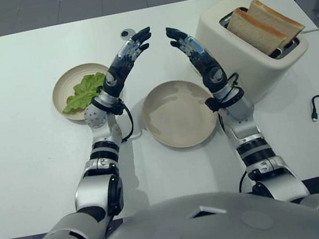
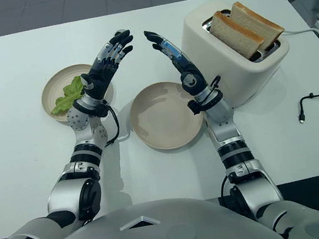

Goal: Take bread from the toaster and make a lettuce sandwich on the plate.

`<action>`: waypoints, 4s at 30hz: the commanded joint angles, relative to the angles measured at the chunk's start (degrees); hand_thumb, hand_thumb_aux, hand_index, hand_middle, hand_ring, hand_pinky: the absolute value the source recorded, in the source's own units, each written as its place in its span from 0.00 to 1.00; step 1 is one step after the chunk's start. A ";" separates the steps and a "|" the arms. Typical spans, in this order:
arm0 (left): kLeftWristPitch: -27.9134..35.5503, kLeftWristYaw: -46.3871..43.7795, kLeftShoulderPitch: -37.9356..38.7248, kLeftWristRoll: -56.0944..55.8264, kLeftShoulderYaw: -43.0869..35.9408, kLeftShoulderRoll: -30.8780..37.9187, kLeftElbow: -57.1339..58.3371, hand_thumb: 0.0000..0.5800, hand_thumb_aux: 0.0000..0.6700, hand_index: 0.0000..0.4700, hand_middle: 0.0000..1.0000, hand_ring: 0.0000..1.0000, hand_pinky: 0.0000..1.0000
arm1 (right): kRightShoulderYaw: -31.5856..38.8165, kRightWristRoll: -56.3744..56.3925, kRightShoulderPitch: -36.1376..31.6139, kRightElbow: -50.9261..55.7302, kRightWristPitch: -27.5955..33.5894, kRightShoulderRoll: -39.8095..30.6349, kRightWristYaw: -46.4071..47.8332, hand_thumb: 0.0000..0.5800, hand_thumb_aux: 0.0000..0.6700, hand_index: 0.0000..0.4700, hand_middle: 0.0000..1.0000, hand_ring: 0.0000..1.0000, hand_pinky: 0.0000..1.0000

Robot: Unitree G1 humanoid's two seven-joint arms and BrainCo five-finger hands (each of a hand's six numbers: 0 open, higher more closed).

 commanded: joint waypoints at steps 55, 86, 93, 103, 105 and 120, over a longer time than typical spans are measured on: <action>-11.01 21.01 -4.35 23.06 8.39 11.13 -0.84 0.00 0.00 0.00 0.00 0.00 0.00 | -28.62 -13.98 -0.12 -6.02 9.27 -27.82 -25.21 1.00 1.00 1.00 1.00 1.00 1.00; 14.37 57.49 -9.91 64.19 -22.23 37.42 18.83 1.00 1.00 1.00 0.00 0.00 0.00 | 8.52 -19.03 0.09 3.13 5.29 -19.59 1.99 1.00 1.00 1.00 1.00 1.00 1.00; 4.34 60.63 -9.42 57.76 -20.24 38.01 13.26 1.00 1.00 1.00 0.00 0.00 0.00 | 4.69 -22.19 -0.59 -0.57 5.94 -19.07 -5.06 0.00 0.00 0.00 0.00 0.00 0.00; -17.18 42.45 -2.15 29.38 -19.79 35.30 2.31 1.00 1.00 1.00 0.00 0.00 0.00 | -4.65 -13.92 -1.34 -8.33 3.31 -17.09 -11.38 0.00 0.00 0.00 0.00 0.00 0.00; -18.56 35.56 -0.57 23.75 -22.82 34.25 0.83 1.00 1.00 1.00 0.00 0.00 0.00 | -5.30 -12.12 -1.02 -9.45 3.27 -16.85 -10.95 0.00 0.00 0.00 0.00 0.00 0.00; -12.25 35.00 -3.99 45.06 -29.84 19.68 9.76 1.00 1.00 1.00 0.00 0.00 0.00 | -19.64 -10.89 7.63 -25.05 6.30 -24.80 -7.81 0.00 0.00 0.00 0.00 0.00 0.00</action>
